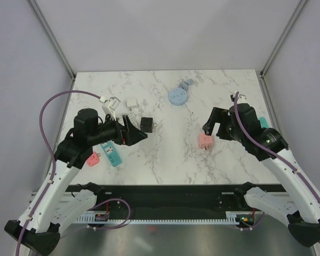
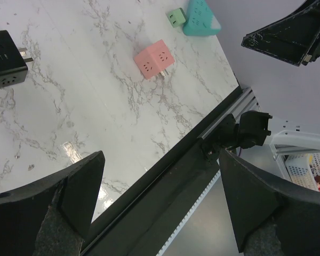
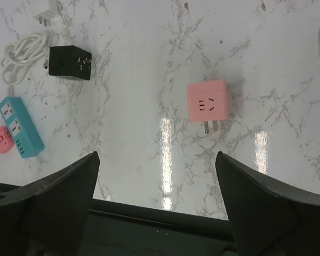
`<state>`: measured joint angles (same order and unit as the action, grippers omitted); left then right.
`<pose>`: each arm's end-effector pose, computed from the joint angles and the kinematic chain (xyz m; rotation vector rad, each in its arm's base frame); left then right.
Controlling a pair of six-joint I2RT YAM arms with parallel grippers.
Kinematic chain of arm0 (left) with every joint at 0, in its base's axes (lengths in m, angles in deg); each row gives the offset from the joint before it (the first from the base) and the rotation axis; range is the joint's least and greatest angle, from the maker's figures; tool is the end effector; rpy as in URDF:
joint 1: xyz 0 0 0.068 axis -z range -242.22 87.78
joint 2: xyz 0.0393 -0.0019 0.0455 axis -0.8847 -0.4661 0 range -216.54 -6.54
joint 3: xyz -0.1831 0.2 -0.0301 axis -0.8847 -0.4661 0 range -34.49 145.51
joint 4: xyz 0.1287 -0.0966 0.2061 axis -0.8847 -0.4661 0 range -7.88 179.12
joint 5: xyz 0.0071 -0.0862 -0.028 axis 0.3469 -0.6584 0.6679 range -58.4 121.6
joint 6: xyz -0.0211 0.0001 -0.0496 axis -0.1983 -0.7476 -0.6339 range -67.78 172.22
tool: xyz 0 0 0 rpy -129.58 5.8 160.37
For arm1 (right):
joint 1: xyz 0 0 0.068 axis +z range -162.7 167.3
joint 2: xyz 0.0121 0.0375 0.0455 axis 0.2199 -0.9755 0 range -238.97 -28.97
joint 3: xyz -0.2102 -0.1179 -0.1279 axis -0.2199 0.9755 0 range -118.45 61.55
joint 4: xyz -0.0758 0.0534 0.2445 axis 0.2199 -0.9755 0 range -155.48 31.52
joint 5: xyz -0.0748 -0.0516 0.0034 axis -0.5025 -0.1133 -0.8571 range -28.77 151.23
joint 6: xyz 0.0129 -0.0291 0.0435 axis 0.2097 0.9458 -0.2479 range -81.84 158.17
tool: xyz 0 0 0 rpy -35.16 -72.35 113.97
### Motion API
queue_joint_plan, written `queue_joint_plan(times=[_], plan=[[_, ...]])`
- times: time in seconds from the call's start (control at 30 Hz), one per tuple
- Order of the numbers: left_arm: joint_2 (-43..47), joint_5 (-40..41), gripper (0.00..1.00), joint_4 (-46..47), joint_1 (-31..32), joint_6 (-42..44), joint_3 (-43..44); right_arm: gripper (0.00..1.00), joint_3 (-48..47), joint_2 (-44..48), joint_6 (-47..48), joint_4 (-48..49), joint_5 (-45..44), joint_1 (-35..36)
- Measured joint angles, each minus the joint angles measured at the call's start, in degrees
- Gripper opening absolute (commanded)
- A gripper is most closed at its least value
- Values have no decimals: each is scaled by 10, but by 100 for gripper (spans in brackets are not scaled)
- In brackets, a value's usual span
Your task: Insert the plug
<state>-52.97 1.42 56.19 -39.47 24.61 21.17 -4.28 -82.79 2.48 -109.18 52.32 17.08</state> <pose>0.1463 -0.0807 0.3612 0.2748 2.0728 -1.0746 0.1561 0.0829 0.3680 0.2019 2.2651 0.4412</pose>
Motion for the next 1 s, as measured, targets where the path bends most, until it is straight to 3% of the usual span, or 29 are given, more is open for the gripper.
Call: queue_joint_plan(times=[0.37,0.67,1.0], plan=[[-2,0,95,0,0,-5,0,98,14,-28,22,5,-51,0],[-35,-6,93,1,0,-12,-33,98,99,-181,87,76,-62,0],[-47,-34,91,19,0,-23,-61,96,104,-311,135,139,-66,0]])
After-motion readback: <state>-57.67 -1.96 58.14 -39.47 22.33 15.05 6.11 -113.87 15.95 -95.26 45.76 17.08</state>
